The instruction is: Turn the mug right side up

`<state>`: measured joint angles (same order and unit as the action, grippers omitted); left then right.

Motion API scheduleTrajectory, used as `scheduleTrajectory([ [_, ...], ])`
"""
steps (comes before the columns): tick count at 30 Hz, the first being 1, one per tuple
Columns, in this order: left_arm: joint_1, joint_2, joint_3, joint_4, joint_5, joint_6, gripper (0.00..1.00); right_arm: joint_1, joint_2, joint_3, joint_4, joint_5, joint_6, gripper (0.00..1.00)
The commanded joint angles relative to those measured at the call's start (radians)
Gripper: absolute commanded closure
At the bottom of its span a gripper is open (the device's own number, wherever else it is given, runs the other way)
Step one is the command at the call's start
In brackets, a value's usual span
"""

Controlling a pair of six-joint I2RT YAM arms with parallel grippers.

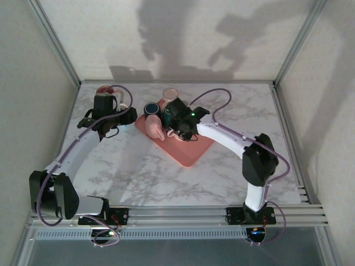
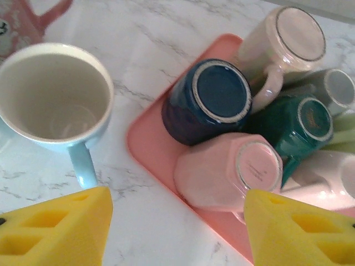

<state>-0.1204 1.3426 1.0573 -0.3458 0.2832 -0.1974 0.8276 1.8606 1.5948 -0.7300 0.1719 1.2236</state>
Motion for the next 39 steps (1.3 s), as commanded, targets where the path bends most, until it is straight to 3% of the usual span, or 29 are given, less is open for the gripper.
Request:
scheduleTrajectory([
  [1, 0.011, -0.035, -0.020, -0.020, 0.075, 0.026, 0.36, 0.013, 0.075, 0.079, -0.047, 0.093, 0.178, 0.33],
  [10, 0.011, -0.043, -0.015, -0.008, 0.118, 0.019, 0.36, 0.018, 0.207, 0.171, -0.122, 0.152, 0.322, 0.34],
  [20, 0.011, -0.050, -0.020, -0.002, 0.139, 0.017, 0.36, -0.002, 0.278, 0.205, -0.108, 0.163, 0.259, 0.38],
  [30, 0.011, -0.067, -0.031, 0.013, 0.147, -0.009, 0.36, -0.018, 0.300, 0.206, -0.082, 0.177, 0.231, 0.34],
  [39, 0.010, -0.097, -0.043, 0.007, 0.133, -0.033, 0.36, -0.022, 0.208, 0.063, -0.056, 0.188, 0.179, 0.47],
])
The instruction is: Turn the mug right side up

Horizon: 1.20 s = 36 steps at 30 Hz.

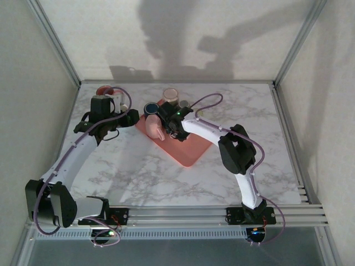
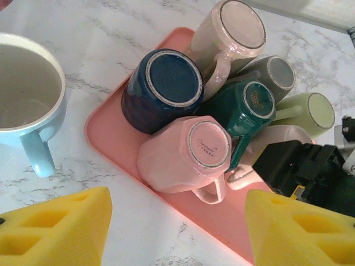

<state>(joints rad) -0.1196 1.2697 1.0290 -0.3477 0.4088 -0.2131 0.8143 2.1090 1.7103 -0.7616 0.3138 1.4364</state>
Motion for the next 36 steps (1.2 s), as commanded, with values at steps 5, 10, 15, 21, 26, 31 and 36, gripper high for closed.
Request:
scheduleTrajectory([
  [5, 0.008, -0.031, -0.024, 0.001, 0.008, -0.022, 0.37, -0.008, -0.129, -0.159, 0.023, 0.040, -0.151, 0.53],
  [10, 0.008, -0.027, -0.035, 0.011, 0.012, -0.031, 0.37, -0.009, -0.166, -0.217, 0.074, 0.045, -0.296, 0.66],
  [15, 0.007, -0.015, -0.033, 0.016, 0.009, -0.039, 0.39, -0.010, -0.154, -0.193, 0.031, 0.052, -0.333, 0.71],
  [21, 0.006, -0.022, -0.030, 0.016, 0.001, -0.054, 0.40, -0.015, -0.156, -0.209, 0.043, 0.056, -0.339, 0.71],
  [26, 0.005, -0.023, -0.029, 0.005, -0.008, -0.057, 0.40, -0.021, -0.149, -0.231, 0.085, 0.040, -0.378, 0.72],
  [31, 0.002, -0.032, -0.030, -0.002, -0.017, -0.063, 0.40, -0.022, -0.157, -0.248, 0.118, 0.046, -0.433, 0.80],
  [36, -0.002, -0.043, -0.027, -0.005, -0.021, -0.080, 0.42, -0.021, -0.188, -0.262, 0.137, 0.049, -0.491, 0.95],
])
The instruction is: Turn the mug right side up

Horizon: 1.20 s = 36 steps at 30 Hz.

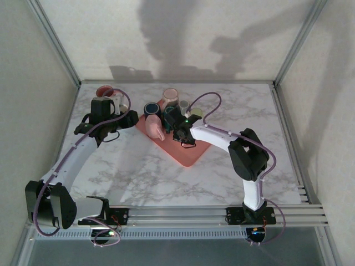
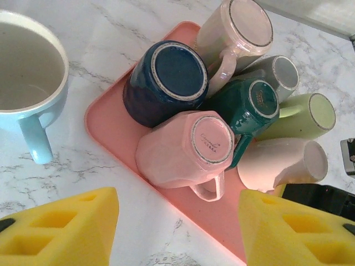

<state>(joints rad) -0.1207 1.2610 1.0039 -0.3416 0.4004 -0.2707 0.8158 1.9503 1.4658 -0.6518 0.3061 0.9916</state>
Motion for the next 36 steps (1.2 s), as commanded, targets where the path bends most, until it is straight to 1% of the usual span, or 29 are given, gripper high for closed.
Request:
scheduleTrajectory([
  [1, -0.003, -0.038, -0.002, -0.010, -0.011, -0.031, 0.42, -0.023, -0.042, -0.023, 0.030, 0.055, -0.058, 0.97],
  [3, -0.003, -0.046, -0.004, -0.009, 0.001, -0.048, 0.42, -0.022, -0.066, -0.033, 0.038, 0.053, -0.071, 1.00],
  [6, -0.005, -0.056, -0.011, 0.001, 0.028, -0.079, 0.42, -0.022, -0.105, -0.057, 0.063, 0.036, -0.090, 1.00],
  [18, -0.005, -0.094, -0.022, 0.019, 0.112, -0.198, 0.42, -0.023, -0.249, -0.159, 0.179, -0.130, -0.093, 1.00],
  [28, -0.005, -0.128, -0.080, 0.098, 0.270, -0.318, 0.39, -0.046, -0.407, -0.220, 0.311, -0.248, -0.097, 1.00],
  [32, -0.004, -0.148, -0.122, 0.165, 0.331, -0.374, 0.37, -0.064, -0.464, -0.250, 0.382, -0.306, -0.088, 1.00],
  [36, -0.006, -0.172, -0.185, 0.309, 0.398, -0.487, 0.35, -0.104, -0.511, -0.282, 0.473, -0.388, -0.075, 1.00],
])
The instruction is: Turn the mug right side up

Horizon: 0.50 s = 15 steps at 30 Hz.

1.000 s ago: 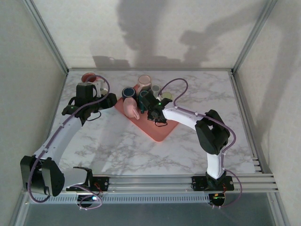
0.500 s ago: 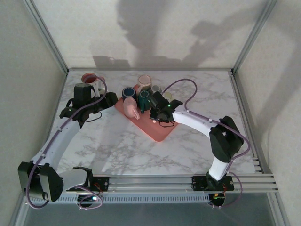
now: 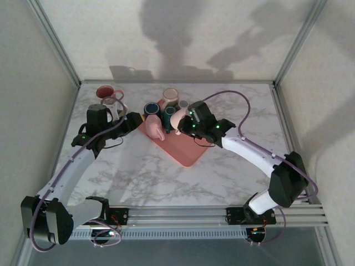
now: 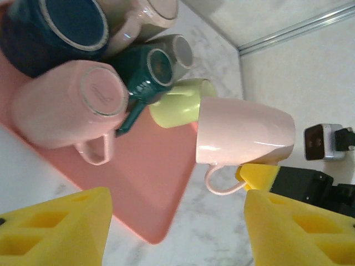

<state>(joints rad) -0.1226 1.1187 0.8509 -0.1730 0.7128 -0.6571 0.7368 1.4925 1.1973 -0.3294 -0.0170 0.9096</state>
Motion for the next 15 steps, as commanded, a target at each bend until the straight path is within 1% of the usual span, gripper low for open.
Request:
scheduleTrajectory([
  [1, -0.007, -0.036, -0.050, 0.185, 0.098, -0.138, 0.35, -0.032, -0.065, -0.023, 0.182, -0.088, 0.010, 1.00],
  [5, -0.034, -0.056, -0.116, 0.380, 0.119, -0.288, 0.35, -0.052, -0.099, -0.047, 0.284, -0.179, 0.019, 1.00],
  [9, -0.100, -0.042, -0.178, 0.622, 0.108, -0.454, 0.34, -0.063, -0.118, -0.062, 0.380, -0.260, 0.034, 1.00],
  [11, -0.127, -0.025, -0.188, 0.678, 0.093, -0.495, 0.34, -0.064, -0.121, -0.061, 0.407, -0.281, 0.040, 1.00],
  [15, -0.162, -0.008, -0.187, 0.729, 0.049, -0.516, 0.35, -0.067, -0.126, -0.054, 0.443, -0.319, 0.054, 1.00],
])
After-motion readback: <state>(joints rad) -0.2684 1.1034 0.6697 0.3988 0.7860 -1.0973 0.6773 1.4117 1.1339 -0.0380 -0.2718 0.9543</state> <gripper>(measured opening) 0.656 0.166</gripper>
